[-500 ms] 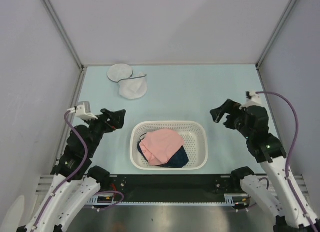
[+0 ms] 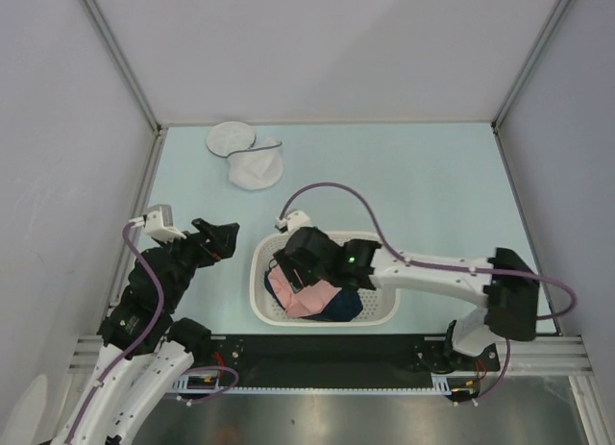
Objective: Place the bra in the laundry bag and zip it closed
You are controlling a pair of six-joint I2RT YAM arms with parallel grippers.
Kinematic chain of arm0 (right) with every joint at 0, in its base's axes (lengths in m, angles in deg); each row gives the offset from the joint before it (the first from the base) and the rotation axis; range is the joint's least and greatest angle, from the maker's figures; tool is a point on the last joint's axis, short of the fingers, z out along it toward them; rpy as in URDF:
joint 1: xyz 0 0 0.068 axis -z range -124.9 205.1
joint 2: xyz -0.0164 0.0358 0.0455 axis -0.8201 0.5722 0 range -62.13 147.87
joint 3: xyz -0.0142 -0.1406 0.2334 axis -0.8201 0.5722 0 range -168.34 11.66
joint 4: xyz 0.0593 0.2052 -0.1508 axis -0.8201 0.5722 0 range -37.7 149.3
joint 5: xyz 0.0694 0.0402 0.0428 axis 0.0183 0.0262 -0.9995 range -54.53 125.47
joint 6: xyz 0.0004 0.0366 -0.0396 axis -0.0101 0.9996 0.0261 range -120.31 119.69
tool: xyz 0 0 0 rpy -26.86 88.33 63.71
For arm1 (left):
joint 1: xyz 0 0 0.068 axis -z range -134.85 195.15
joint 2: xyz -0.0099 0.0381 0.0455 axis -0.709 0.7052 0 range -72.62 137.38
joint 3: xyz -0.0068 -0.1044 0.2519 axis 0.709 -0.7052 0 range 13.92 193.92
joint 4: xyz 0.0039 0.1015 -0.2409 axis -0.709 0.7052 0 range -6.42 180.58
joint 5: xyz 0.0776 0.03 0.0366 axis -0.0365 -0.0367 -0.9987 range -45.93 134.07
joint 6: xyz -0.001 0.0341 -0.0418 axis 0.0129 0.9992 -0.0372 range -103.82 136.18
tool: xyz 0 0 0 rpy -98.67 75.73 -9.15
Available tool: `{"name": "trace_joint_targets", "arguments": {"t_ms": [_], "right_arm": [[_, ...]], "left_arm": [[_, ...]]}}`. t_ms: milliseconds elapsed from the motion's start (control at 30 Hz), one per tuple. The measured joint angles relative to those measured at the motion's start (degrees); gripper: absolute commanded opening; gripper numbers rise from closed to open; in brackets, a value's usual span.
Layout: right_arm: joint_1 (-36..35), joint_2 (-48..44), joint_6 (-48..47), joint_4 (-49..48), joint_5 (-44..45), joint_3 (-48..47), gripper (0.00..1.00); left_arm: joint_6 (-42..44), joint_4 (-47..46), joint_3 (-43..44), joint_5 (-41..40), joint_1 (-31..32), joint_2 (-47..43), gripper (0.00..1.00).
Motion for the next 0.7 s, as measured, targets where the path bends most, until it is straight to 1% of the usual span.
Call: {"name": "trace_joint_targets", "arguments": {"t_ms": [100, 233, 333, 367, 433, 600, 633, 667, 700], "right_arm": [[-1.49, 9.22, -1.81, -0.35, 3.02, -2.82, 0.49], [-1.60, 15.80, -3.21, -0.17, 5.86, -3.04, 0.49], [-1.60, 17.18, -4.02, -0.22, 6.58, -3.04, 0.51], [-1.66, 17.18, -4.20, -0.24, 6.60, -3.04, 0.60], [-1.86, 17.18, -4.35, -0.76, 6.97, -3.04, 0.62], [-2.12, 17.18, -4.52, -2.49, 6.21, -2.95, 0.61], [-2.16, 17.18, -4.52, -2.91, 5.81, -2.84, 0.58], [-2.16, 17.18, -4.52, -3.39, 5.40, -2.64, 0.53], [-2.16, 17.18, -4.50, -3.74, 5.01, -2.43, 0.51]], "left_arm": [[-0.39, 0.87, 0.00, 0.02, 0.02, 0.15, 1.00], [-0.48, 1.53, 0.00, 0.09, 0.02, -0.17, 1.00], [-0.46, 1.99, 0.02, 0.09, 0.00, -0.52, 1.00], [-0.46, 2.10, 0.02, 0.09, 0.00, -0.57, 1.00], [-0.46, 2.16, 0.02, 0.11, 0.02, -0.57, 1.00], [-0.44, 2.16, 0.02, 0.13, 0.02, -0.39, 1.00], [-0.44, 2.16, 0.02, 0.15, 0.00, -0.37, 1.00], [-0.44, 2.16, 0.02, 0.15, 0.02, -0.35, 1.00], [-0.42, 2.16, 0.02, 0.15, 0.02, -0.35, 1.00]]}}
